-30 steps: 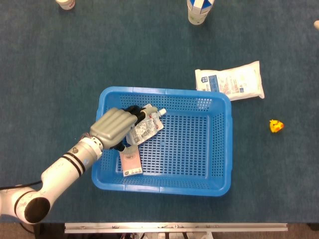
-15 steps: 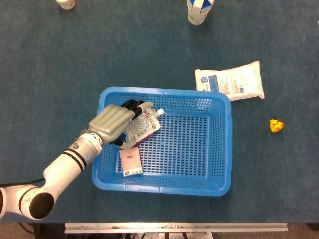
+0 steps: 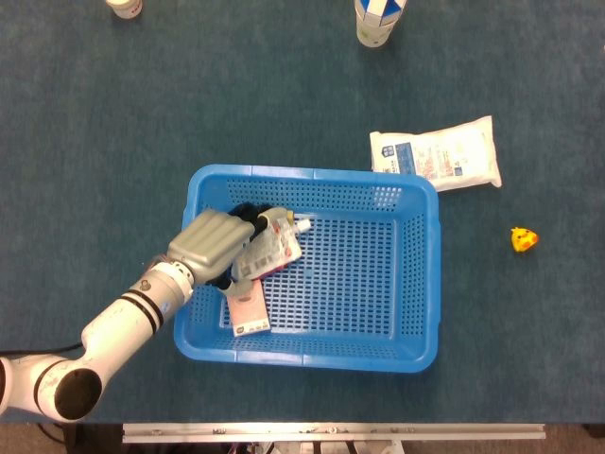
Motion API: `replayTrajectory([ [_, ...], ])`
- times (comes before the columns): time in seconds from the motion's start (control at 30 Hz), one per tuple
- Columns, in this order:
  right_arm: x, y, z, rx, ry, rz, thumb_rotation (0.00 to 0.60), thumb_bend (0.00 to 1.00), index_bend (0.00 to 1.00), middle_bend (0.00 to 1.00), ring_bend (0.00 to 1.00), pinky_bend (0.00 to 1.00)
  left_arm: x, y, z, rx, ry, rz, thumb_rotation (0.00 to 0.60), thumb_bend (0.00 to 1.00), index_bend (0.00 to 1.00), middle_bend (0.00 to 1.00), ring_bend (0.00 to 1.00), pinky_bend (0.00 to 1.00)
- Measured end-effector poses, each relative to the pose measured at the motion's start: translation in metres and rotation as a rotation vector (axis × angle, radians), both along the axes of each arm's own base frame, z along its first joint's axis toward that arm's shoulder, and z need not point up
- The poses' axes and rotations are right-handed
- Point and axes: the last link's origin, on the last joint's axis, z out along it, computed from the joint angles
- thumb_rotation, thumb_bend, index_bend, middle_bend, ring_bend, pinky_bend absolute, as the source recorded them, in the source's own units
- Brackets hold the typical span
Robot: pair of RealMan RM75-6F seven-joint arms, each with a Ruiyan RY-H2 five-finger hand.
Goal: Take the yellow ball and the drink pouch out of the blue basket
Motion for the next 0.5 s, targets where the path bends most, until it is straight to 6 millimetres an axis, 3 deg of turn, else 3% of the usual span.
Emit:
replayTrajectory([
  [0.17,-0.001,0.001,0.001,-0.003,-0.002,-0.001,0.600,0.22,0.06,0.26,0.16,0.37,0.006,-0.012,0.004,-0.042,-0.011,-0.004,0.600,0.27,0.03,0.14,0.12,0.32],
  [0.5,-0.004,0.006,0.005,-0.009,-0.004,-0.008,0.600,0.22,0.06,0.26,0.16,0.37,0.013,-0.013,-0.008,-0.016,-0.023,-0.051,0.600,0.27,0.00,0.10,0.10,0.32],
])
